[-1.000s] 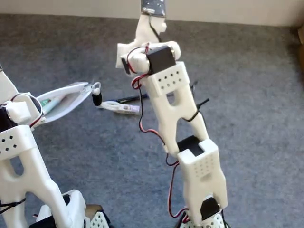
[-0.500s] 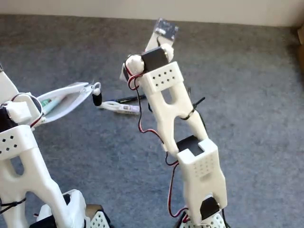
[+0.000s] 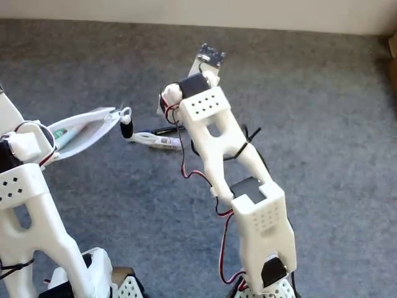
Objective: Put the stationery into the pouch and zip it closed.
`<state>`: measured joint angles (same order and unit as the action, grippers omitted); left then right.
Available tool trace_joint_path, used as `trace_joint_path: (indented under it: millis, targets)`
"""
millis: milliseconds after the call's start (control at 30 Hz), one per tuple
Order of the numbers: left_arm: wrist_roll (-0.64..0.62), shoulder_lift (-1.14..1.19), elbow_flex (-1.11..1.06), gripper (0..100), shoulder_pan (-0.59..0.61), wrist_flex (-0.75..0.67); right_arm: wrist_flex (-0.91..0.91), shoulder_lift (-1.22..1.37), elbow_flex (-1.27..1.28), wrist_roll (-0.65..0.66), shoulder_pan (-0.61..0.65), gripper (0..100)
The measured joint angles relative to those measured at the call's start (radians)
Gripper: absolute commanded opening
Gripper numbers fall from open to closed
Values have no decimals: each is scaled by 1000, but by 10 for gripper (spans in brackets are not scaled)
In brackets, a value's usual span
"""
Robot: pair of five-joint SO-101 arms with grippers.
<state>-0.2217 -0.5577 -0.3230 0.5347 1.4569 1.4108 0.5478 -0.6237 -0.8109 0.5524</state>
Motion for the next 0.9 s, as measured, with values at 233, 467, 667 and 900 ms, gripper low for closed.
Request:
trace_joint_path:
  millis: [233, 467, 667, 900]
  targets:
    - [0, 0, 0, 7, 0, 0, -106, 0, 112, 0, -28, 170]
    - [0, 0, 0, 7, 0, 0, -221, 0, 213, 0, -29, 170]
    - [0, 0, -3, 7, 0, 0, -304, 0, 262, 0, -29, 170]
    - [0, 0, -14, 7, 0, -9, -390, 0, 313, 0, -34, 170]
